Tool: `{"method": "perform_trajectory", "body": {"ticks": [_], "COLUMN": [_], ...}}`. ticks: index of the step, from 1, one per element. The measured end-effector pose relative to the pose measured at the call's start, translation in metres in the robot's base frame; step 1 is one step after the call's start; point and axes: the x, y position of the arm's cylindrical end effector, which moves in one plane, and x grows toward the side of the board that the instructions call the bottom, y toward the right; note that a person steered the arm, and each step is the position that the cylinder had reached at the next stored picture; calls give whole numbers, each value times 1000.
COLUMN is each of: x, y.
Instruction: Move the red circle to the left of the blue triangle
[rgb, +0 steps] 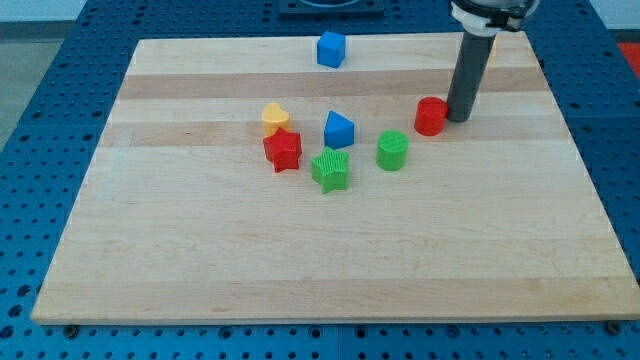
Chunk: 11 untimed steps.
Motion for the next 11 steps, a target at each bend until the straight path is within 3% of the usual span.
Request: {"method": "perform_trajectory", "body": {"ticks": [5,11], "x": [6,-6], "y": [-39,-26]}}
